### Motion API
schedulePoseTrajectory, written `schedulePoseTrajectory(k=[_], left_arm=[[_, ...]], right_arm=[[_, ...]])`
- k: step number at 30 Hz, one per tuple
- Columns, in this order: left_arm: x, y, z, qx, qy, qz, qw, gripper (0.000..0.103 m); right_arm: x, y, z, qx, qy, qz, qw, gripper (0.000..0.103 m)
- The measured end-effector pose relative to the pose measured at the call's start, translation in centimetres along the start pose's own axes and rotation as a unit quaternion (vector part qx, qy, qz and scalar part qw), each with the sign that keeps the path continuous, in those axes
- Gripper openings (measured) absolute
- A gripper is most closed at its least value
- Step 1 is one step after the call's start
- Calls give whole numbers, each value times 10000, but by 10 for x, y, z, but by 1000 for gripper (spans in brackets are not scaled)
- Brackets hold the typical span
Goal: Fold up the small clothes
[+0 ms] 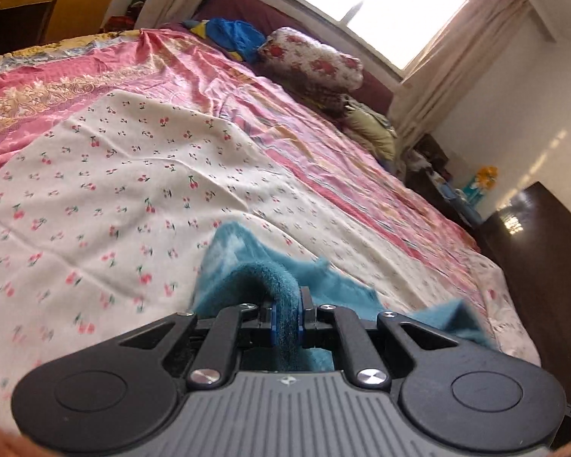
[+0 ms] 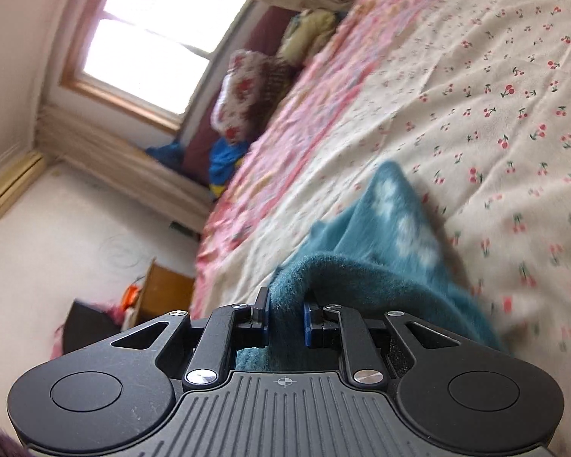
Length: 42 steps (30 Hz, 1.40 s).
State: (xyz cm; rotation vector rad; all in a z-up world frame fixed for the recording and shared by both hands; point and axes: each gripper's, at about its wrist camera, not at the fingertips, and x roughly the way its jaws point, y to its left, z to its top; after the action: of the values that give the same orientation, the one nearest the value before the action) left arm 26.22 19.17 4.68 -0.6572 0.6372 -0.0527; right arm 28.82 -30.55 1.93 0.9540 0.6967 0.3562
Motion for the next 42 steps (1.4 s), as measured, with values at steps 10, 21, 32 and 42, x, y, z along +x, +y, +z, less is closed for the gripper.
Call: schedulePoseTrajectory(k=[10, 21, 32, 42], left_arm=[[61, 20, 4, -358, 141, 5, 9993, 16], [71, 14, 13, -642, 165, -64, 9978, 17], [59, 8, 18, -717, 8, -266, 9971, 35], [33, 16, 25, -447, -541, 287, 9971, 49]], right_arm=[[59, -43, 22, 632, -6, -389, 9972, 16], [52, -56, 23, 1123, -152, -155, 9934, 21], [40, -48, 30, 924, -485, 70, 9945, 39], [48, -22, 23, -518, -451, -950, 9931, 39]])
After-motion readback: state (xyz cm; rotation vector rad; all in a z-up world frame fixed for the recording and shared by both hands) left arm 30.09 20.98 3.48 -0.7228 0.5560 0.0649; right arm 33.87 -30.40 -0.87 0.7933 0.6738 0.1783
